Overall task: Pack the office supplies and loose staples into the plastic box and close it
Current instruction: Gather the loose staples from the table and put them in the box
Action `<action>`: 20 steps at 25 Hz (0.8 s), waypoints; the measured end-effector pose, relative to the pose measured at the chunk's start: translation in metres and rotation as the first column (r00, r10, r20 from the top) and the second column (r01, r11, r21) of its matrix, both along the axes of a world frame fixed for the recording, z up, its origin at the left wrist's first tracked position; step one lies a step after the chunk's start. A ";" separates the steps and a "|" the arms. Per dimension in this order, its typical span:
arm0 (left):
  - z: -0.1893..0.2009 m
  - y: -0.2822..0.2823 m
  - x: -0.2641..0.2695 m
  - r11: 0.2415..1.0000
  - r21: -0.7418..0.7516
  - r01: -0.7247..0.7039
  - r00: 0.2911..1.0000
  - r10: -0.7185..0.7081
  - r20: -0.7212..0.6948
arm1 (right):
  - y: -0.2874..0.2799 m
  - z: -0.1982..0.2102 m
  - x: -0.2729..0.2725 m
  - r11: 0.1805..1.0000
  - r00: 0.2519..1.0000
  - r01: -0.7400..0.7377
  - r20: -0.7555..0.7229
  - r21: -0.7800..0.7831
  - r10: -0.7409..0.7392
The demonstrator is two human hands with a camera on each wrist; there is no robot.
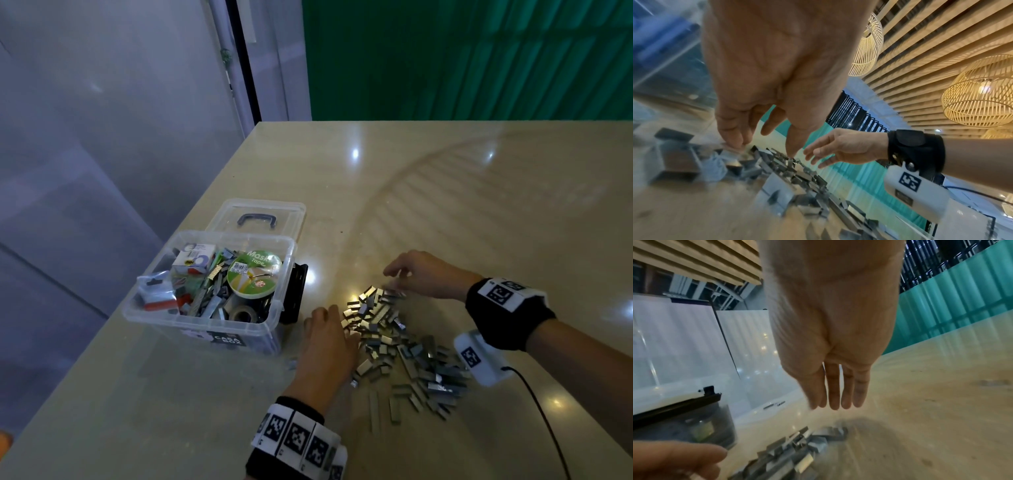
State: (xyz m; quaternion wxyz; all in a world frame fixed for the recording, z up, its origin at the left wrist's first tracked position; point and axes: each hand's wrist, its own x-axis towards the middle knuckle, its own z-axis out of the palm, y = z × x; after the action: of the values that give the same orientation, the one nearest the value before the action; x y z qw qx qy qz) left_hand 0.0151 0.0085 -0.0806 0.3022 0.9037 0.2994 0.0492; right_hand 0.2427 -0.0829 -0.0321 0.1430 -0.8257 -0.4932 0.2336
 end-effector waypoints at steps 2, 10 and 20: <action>0.003 0.002 0.004 1.000 -0.018 0.013 0.996 -0.014 -0.092 | -0.003 -0.011 -0.005 0.992 0.998 -0.051 0.026 -0.115 0.055; -0.004 0.013 0.019 0.981 -0.195 0.002 1.000 -0.008 -0.030 | -0.009 -0.019 -0.031 0.991 0.997 -0.069 0.020 -0.114 0.071; -0.002 0.018 0.017 0.941 -0.332 -0.071 0.997 0.071 -0.014 | -0.020 -0.019 -0.045 0.999 0.999 -0.014 -0.040 -0.050 0.012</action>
State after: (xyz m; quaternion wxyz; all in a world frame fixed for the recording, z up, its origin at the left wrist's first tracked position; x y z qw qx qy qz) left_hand 0.0326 0.0268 -0.0830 0.4481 0.8284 0.3359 0.0082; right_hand 0.1979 -0.1029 -0.0513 0.1303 -0.8209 -0.4897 0.2634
